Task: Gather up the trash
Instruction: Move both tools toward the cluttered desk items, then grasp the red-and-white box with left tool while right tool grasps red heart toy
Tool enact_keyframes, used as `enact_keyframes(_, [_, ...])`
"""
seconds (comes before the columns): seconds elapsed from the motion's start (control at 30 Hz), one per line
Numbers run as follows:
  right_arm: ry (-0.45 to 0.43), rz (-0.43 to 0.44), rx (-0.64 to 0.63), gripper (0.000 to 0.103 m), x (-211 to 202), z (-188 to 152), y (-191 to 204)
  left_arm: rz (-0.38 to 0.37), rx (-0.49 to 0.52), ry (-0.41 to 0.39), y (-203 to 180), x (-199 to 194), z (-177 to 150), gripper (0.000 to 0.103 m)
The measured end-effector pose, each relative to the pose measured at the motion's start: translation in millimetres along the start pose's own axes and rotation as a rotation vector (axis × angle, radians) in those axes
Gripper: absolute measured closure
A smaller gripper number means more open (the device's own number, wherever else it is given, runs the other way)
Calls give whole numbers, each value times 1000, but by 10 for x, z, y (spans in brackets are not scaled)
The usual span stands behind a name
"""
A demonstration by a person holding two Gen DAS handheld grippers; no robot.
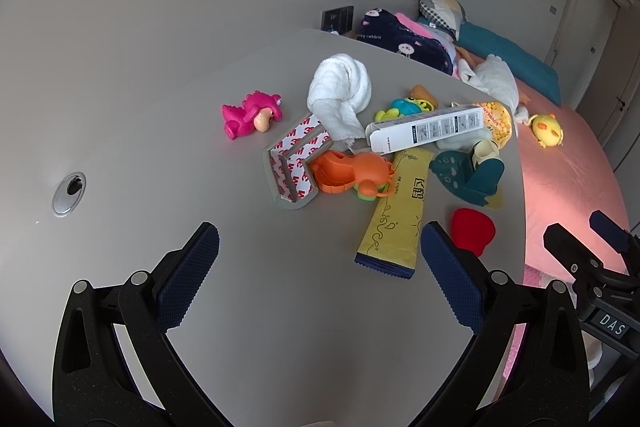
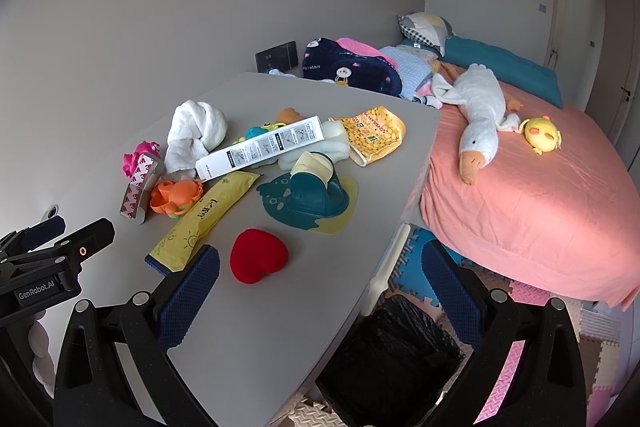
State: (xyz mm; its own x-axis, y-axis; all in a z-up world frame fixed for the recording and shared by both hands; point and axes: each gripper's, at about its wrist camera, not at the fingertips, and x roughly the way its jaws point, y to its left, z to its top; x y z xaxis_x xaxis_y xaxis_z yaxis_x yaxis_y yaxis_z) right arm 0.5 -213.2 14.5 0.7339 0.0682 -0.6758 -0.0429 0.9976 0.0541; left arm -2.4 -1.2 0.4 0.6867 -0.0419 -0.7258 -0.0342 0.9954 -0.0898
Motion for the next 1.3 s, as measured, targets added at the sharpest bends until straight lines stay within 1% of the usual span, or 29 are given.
enact_keyframes(0.2, [0,3,-4,3,2,-11,4,26,48,1,-41,18,5,6])
enact_keyframes(0.33, [5,-11,-27,3,81,-47,27,19,43,19,-19,56,5,6])
enact_keyframes(0.57, [49,31,-58,3,238,-37,114,29,9,44,112,171,-1,6])
enact_keyframes(0.73, [84,79,-38,3,403,-12,161,42,-17,43,207,295,84,6])
enact_keyframes(0.8, [94,85,-44,3,473,-11,191,50,-10,50,216,374,127,7])
enact_keyframes(0.83, [98,88,-46,3,504,-3,206,54,-6,55,221,417,150,9])
enact_keyframes(0.97, [118,108,-51,9,631,23,256,60,-12,75,276,601,235,18])
enact_keyframes(1.17, [137,123,-71,16,786,44,369,58,-26,95,369,789,348,19])
enact_keyframes(1.2, [143,123,-73,20,808,42,381,56,-27,100,377,820,357,19])
enact_keyframes(1.3, [164,122,-83,29,904,31,425,36,-27,125,394,911,362,27])
